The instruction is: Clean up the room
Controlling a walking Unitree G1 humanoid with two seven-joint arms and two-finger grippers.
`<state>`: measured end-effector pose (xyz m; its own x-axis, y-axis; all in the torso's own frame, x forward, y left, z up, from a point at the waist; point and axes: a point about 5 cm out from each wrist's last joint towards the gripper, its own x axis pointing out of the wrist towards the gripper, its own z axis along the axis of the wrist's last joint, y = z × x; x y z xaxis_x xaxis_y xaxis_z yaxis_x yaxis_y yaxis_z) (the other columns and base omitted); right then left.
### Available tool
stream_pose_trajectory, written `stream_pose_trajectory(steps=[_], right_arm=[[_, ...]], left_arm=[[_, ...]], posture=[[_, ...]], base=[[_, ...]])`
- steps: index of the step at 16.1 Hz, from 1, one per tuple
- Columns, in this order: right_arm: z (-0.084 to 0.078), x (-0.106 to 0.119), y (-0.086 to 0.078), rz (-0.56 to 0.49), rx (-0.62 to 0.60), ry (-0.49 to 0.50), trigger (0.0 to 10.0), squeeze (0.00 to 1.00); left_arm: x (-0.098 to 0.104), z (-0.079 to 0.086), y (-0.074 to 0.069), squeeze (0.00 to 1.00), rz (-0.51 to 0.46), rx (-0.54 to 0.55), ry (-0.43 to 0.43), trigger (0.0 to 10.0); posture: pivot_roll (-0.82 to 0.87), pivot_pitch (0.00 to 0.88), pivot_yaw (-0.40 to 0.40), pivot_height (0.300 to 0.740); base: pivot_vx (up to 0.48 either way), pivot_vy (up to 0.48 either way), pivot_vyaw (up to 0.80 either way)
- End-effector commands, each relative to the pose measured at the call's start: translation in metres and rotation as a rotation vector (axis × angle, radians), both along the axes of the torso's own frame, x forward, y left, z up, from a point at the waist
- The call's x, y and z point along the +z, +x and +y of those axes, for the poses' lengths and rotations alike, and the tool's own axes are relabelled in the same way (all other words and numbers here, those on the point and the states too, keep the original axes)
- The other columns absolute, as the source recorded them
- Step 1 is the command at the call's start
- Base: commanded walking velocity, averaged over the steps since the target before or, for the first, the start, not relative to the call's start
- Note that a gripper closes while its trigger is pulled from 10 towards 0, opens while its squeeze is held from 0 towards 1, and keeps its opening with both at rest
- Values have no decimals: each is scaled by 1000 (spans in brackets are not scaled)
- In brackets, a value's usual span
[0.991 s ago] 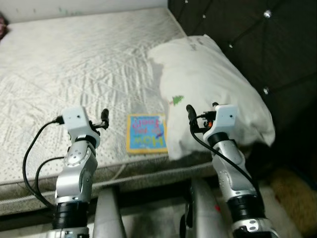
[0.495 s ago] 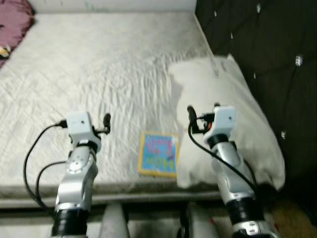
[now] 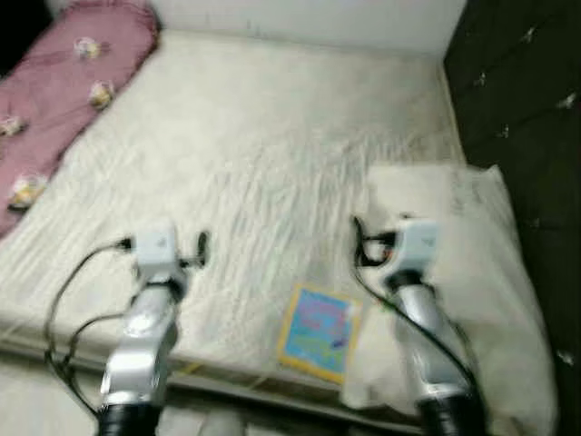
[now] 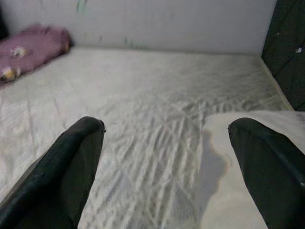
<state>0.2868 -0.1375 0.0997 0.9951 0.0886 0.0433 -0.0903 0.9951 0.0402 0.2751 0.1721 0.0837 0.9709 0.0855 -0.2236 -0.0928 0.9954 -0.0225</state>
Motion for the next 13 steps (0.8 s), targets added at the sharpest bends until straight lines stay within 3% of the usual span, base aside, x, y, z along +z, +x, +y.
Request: stream_pose_trajectory(steps=[1, 3, 4, 6, 8, 9, 10, 13], right_arm=[[-23, -5, -7, 30, -79, -17, 10000, 0], [-19, -11, -9, 48, -84, -22, 10000, 0], [-16, -6, -8, 33, -66, -24, 10000, 0], [-12, -7, -12, 47, -44, -41, 10000, 0], [-13, -8, -12, 52, -35, -52, 10000, 0], [-14, -13, -13, 75, -31, -41, 10000, 0], [-13, -16, -13, 86, -31, -37, 10000, 0], [-7, -13, -12, 77, -21, -15, 10000, 0]], left_arm=[[17, -24, 11, 0, -61, -86, 4, 10000], [17, -22, 11, 0, -77, -98, 29, 10000], [19, -23, 11, 0, -73, -93, 1, 10000], [23, -23, 7, 0, -102, -113, 46, 10000], [14, -17, 2, 0, -78, -64, 11, 10000], [9, -15, 0, 0, -74, -27, 62, 10000], [6, -15, 0, 0, -63, -19, 48, 10000], [13, -17, 2, 0, -85, -65, 39, 10000]], posture=[[-19, 0, 24, 740], [-13, 0, 10, 740], [-8, 0, 4, 740], [-8, 0, -11, 740], [-25, 0, -28, 740], [-15, 0, -29, 740], [-12, 0, -25, 740], [-9, 0, -3, 740]], base=[[0, 0, 0], [0, 0, 0], [0, 0, 0], [0, 0, 0], [0, 0, 0], [0, 0, 0], [0, 0, 0], [0, 0, -175]])
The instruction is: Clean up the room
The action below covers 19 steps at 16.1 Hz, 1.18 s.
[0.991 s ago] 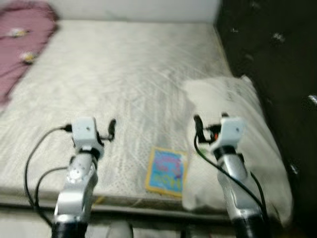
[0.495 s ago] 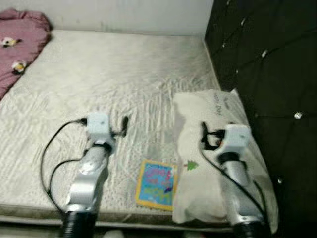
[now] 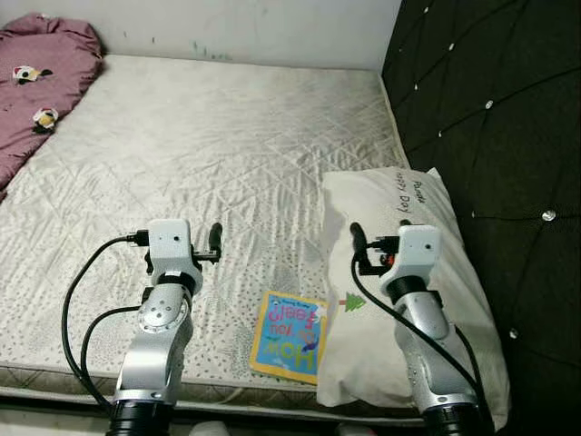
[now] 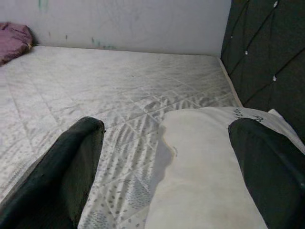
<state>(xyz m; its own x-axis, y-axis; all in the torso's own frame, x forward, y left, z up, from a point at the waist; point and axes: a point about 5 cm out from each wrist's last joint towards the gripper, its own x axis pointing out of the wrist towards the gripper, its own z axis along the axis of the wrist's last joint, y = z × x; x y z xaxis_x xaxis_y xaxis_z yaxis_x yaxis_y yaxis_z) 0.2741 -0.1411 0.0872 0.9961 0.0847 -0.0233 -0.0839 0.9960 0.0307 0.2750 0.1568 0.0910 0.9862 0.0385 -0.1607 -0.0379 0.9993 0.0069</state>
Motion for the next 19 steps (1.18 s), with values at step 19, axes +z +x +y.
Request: stream_pose_trajectory(steps=[19], right_arm=[[2, 6, 0, -6, 36, -21, 10000, 0]], left_arm=[[1, -15, -9, 0, 25, -15, -82, 10000]], posture=[[-11, 0, -13, 740]], base=[[0, 248, -131]])
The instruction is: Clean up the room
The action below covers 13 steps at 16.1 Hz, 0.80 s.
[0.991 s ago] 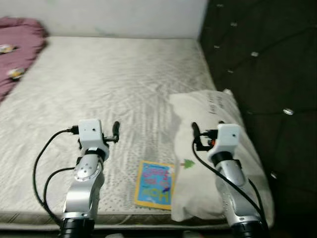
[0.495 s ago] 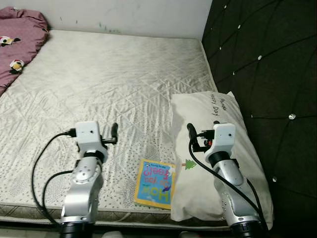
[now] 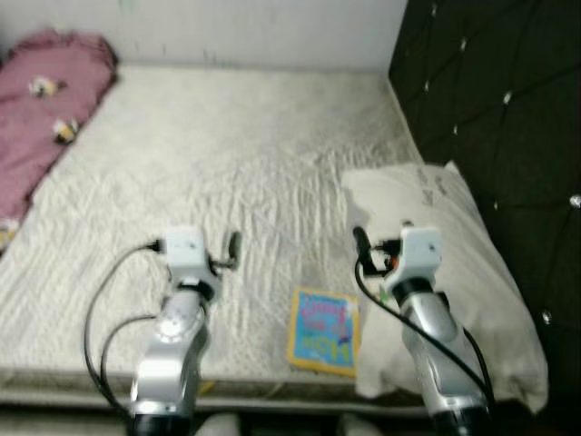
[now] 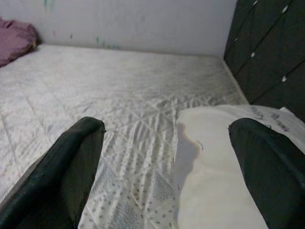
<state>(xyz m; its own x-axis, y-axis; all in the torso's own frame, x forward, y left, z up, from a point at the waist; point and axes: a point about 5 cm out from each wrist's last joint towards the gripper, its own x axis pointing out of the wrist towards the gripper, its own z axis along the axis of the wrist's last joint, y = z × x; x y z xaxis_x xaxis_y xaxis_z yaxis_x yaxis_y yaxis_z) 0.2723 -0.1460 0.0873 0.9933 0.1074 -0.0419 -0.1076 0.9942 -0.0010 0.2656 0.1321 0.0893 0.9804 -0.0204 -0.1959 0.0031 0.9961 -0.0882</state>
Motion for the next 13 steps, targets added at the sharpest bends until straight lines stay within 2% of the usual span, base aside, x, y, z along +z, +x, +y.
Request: stream_pose_trajectory(steps=[1, 2, 3, 6, 11, 13], right_arm=[[7, 5, 3, -22, 12, 12, 10000, 0], [8, 6, 3, -23, 12, 12, 10000, 0], [7, 6, 3, -24, 8, 11, 10000, 0], [6, 6, 5, -25, 5, 12, 10000, 0], [6, 6, 6, -29, 10, 1, 10000, 0], [6, 7, 7, -28, 10, -4, 10000, 0]], left_arm=[[3, 10, 1, 0, -15, 32, 14, 10000], [6, 12, 3, 0, -34, 39, 2, 10000], [8, 13, 4, 0, -48, 19, 33, 10000], [6, 17, 6, 0, -37, 31, 35, 10000], [10, 14, 7, 0, -62, 15, -33, 10000], [8, 15, 7, 0, -49, 10, -11, 10000]], posture=[[-12, 0, -12, 740], [-12, 0, -14, 740], [-12, 0, -14, 740], [-15, 0, -15, 740], [-16, 0, -21, 740], [-14, 0, -20, 740]], base=[[0, 480, 0], [0, 480, 0], [0, 480, 0], [0, 480, -138], [0, 479, 0], [0, 476, 0]])
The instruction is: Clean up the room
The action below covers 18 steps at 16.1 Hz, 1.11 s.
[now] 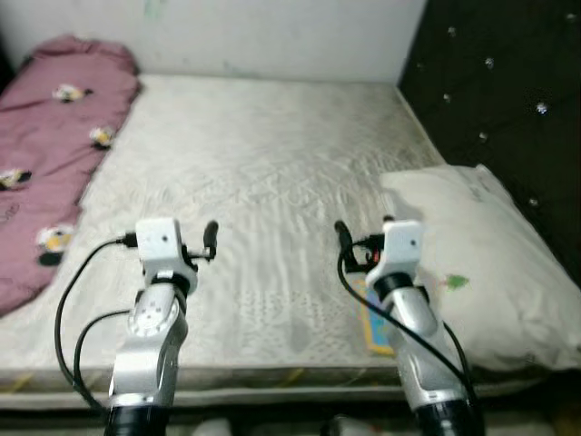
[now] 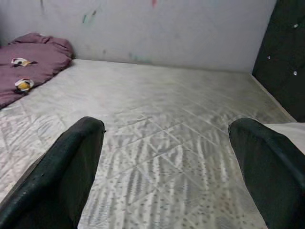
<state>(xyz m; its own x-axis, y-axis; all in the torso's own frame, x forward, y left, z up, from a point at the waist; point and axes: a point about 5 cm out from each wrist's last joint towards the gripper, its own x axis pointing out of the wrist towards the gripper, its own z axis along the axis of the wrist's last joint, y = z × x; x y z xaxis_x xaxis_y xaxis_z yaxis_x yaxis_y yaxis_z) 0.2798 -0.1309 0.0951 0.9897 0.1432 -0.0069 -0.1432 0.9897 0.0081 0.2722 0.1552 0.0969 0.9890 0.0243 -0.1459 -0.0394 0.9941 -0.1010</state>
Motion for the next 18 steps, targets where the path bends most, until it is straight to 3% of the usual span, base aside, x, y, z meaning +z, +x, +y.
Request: stream_pose_trajectory(steps=[1, 18], right_arm=[[-9, -1, -1, 5, -26, -17, 10000, 0], [-10, -6, -1, 45, -21, -42, 10000, 0]], left_arm=[[0, -8, 0, 0, 6, -37, 1, 10000], [0, -9, 2, 0, 9, -41, 3, 10000]], posture=[[-14, 0, -19, 740], [-28, 0, -26, 740]], base=[[0, 476, 0], [0, 475, 0]])
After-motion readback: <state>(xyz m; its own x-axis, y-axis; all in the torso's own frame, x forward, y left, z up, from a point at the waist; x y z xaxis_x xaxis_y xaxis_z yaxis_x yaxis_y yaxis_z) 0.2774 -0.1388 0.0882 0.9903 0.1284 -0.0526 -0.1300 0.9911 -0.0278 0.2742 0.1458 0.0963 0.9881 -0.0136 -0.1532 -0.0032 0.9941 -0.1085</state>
